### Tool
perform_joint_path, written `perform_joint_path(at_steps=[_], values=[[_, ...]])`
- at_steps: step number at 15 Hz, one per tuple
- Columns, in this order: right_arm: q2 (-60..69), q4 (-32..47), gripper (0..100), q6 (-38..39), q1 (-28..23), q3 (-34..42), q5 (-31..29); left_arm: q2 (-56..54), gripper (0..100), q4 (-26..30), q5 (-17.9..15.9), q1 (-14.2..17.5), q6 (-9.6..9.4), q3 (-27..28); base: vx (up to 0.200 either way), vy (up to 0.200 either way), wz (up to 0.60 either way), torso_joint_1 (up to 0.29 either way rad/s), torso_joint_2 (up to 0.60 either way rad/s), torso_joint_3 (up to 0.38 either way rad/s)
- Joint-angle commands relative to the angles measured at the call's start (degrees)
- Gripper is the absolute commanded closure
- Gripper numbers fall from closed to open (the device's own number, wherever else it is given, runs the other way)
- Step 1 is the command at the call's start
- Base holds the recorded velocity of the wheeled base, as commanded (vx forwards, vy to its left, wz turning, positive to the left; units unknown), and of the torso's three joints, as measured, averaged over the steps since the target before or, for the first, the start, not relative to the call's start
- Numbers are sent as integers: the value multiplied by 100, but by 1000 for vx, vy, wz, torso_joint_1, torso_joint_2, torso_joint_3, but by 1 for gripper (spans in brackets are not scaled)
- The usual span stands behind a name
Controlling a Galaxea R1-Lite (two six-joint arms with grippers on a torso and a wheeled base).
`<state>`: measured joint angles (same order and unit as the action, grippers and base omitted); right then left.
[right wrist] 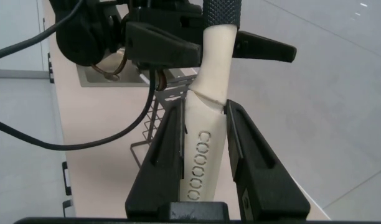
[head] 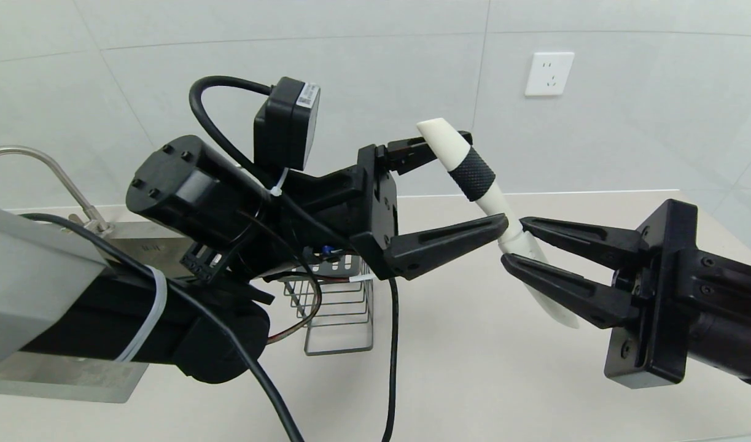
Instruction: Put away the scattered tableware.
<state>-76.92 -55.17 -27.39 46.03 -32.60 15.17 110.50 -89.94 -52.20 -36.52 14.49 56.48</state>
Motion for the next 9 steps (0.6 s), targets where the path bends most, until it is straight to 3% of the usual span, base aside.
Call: perform_joint_path(at_steps=[1,9], values=[[-33,-2,100,-3,11,-1,4,-81,0,-6,-1,-39,18,3,0,0,0,0,0,0],[-367,-20,100,-3,11,-291,-5,-98,0,-6,-1,-83,36,-5,0,0,0,0,0,0]])
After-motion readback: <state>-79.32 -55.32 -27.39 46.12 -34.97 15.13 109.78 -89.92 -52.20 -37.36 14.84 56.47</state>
